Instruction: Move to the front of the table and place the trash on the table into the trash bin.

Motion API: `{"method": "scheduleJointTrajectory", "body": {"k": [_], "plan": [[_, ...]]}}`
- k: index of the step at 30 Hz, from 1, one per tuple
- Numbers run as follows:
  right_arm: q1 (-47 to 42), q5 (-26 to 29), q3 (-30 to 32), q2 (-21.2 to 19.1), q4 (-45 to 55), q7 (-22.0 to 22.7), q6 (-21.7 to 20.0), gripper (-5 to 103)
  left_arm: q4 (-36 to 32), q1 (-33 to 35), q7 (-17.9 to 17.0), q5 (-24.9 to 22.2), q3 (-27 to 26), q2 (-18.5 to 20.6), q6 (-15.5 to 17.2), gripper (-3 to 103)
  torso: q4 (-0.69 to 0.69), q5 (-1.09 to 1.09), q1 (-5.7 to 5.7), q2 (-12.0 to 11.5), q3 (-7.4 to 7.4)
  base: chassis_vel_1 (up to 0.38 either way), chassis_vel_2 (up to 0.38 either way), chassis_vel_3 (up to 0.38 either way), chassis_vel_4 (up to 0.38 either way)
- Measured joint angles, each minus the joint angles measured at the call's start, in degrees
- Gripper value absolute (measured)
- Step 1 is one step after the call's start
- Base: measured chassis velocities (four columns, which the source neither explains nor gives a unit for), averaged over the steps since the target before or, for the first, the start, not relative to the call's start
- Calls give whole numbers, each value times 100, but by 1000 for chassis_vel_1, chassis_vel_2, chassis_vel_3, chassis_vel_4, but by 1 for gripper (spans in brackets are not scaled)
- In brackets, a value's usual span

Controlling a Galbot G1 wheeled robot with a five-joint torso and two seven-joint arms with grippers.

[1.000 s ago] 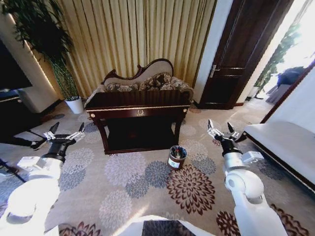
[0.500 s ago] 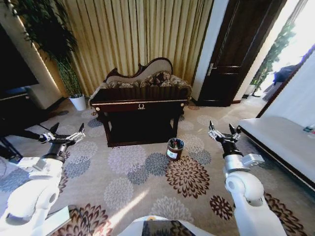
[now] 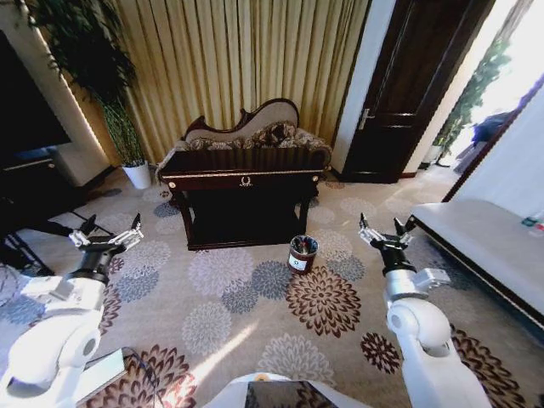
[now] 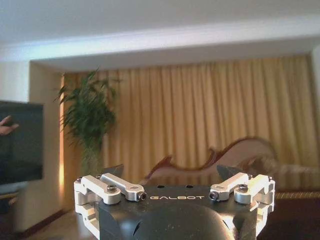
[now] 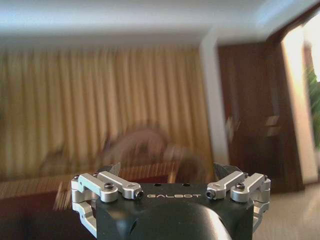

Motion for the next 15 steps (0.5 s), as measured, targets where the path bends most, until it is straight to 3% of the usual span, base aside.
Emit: {"method": "scheduleJointTrajectory", "body": {"k": [3, 15], "plan": [[157, -215, -365, -324, -352, 0, -251, 100, 321, 107, 84, 248, 37, -123, -94, 100, -2, -1, -6, 3, -3, 0, 0, 0, 0], [325, -102, -690, -645, -158, 0, -381, 100, 741, 317, 608, 135, -106, -81, -731, 100, -1, 0, -3, 3, -2, 0, 0, 0, 0]]}}
